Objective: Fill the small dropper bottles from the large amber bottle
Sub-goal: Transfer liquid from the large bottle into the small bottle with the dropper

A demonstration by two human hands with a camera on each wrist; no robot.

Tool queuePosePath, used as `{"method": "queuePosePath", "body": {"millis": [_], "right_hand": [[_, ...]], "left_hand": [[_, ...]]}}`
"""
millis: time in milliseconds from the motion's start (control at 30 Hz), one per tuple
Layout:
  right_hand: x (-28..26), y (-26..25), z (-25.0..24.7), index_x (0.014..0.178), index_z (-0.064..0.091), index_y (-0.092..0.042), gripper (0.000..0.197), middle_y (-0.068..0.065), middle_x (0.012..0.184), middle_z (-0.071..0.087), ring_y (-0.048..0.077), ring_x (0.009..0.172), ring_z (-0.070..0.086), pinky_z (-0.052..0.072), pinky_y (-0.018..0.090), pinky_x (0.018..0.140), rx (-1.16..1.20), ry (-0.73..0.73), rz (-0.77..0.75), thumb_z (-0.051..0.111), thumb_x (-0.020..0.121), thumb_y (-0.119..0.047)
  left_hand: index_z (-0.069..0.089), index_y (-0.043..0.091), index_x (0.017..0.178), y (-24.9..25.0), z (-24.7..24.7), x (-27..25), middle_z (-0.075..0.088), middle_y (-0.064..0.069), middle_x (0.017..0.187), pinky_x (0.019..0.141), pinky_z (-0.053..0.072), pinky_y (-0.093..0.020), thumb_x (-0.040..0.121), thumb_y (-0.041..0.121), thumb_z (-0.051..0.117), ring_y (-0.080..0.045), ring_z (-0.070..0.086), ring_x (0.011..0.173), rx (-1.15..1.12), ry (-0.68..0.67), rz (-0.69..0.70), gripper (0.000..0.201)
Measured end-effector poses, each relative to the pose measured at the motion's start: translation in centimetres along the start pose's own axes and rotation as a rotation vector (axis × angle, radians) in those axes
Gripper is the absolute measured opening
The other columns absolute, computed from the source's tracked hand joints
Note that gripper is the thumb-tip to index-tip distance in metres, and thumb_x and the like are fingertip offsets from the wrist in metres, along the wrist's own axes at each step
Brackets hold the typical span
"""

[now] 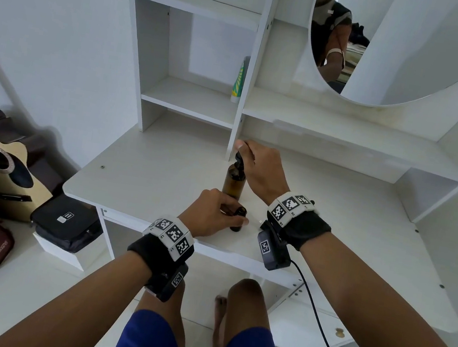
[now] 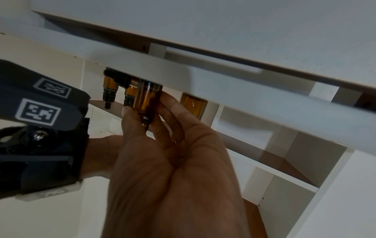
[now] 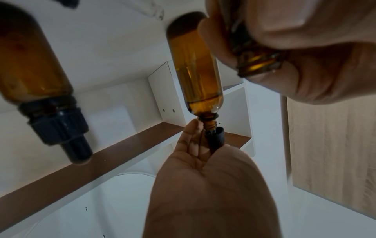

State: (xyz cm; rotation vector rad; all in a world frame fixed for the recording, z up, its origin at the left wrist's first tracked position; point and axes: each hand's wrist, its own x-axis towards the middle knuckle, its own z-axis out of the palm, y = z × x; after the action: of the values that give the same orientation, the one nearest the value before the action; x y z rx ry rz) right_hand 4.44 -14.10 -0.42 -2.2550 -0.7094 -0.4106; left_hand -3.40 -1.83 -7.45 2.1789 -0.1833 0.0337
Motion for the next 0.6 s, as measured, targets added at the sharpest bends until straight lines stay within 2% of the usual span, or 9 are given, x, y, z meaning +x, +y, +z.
{"method": "queuePosePath", "body": {"millis": [67, 133, 267, 367, 500, 600], "right_hand": [[0.07, 0.01, -0.07, 0.089, 0.068, -0.007, 0.039, 0.004, 0.072, 0.067, 0.014, 0.061, 0.057, 0.040, 0.014, 0.057, 0.015, 0.012, -0.004, 0.044, 0.103, -0.034], [0.14, 0.04, -0.08, 0.088, 0.068, -0.006, 0.040, 0.005, 0.073, 0.068, 0.016, 0.063, 0.060, 0.044, 0.020, 0.059, 0.018, 0.020, -0.014, 0.044, 0.104, -0.034], [0.21, 0.31, 0.26, 0.082, 0.063, -0.004, 0.040, 0.011, 0.068, 0.065, 0.024, 0.059, 0.056, 0.038, 0.024, 0.057, -0.028, 0.015, -0.029, 0.042, 0.105, -0.029], [0.15, 0.38, 0.24, 0.082, 0.064, -0.005, 0.040, 0.009, 0.067, 0.065, 0.023, 0.058, 0.055, 0.037, 0.021, 0.056, -0.020, 0.011, -0.033, 0.043, 0.104, -0.030], [0.05, -0.02, -0.19, 0.090, 0.068, -0.007, 0.039, 0.002, 0.072, 0.066, 0.013, 0.061, 0.057, 0.039, 0.009, 0.056, 0.013, 0.011, -0.020, 0.044, 0.103, -0.034], [0.06, -0.26, -0.34, 0.084, 0.064, -0.010, 0.036, -0.006, 0.065, 0.058, 0.004, 0.057, 0.053, 0.038, 0.007, 0.056, 0.020, 0.017, -0.016, 0.044, 0.104, -0.032]], "left_hand": [[0.078, 0.019, 0.099, -0.08, 0.02, 0.04, 0.076, 0.003, 0.093, 0.080, 0.054, -0.020, 0.078, 0.035, 0.079, -0.005, 0.069, 0.084, -0.010, -0.002, -0.005, 0.026], [0.078, 0.019, 0.100, -0.09, 0.04, 0.06, 0.076, 0.003, 0.093, 0.079, 0.053, -0.018, 0.078, 0.035, 0.079, -0.005, 0.069, 0.084, -0.005, -0.005, -0.006, 0.027], [0.078, 0.019, 0.100, -0.07, 0.04, 0.05, 0.076, 0.004, 0.092, 0.078, 0.053, -0.017, 0.078, 0.036, 0.079, -0.005, 0.069, 0.084, 0.001, 0.000, -0.005, 0.028], [0.077, 0.018, 0.100, 0.01, 0.03, -0.03, 0.076, 0.003, 0.092, 0.080, 0.053, -0.018, 0.078, 0.035, 0.079, -0.006, 0.069, 0.085, -0.007, -0.001, -0.011, 0.029], [0.077, 0.017, 0.101, 0.08, 0.03, -0.02, 0.075, 0.003, 0.093, 0.079, 0.053, -0.016, 0.078, 0.034, 0.079, -0.006, 0.069, 0.085, -0.004, -0.002, -0.008, 0.028], [0.077, 0.017, 0.101, 0.10, 0.00, -0.03, 0.075, 0.003, 0.094, 0.081, 0.053, -0.019, 0.078, 0.035, 0.079, -0.006, 0.068, 0.085, 0.002, -0.007, -0.005, 0.029]]}}
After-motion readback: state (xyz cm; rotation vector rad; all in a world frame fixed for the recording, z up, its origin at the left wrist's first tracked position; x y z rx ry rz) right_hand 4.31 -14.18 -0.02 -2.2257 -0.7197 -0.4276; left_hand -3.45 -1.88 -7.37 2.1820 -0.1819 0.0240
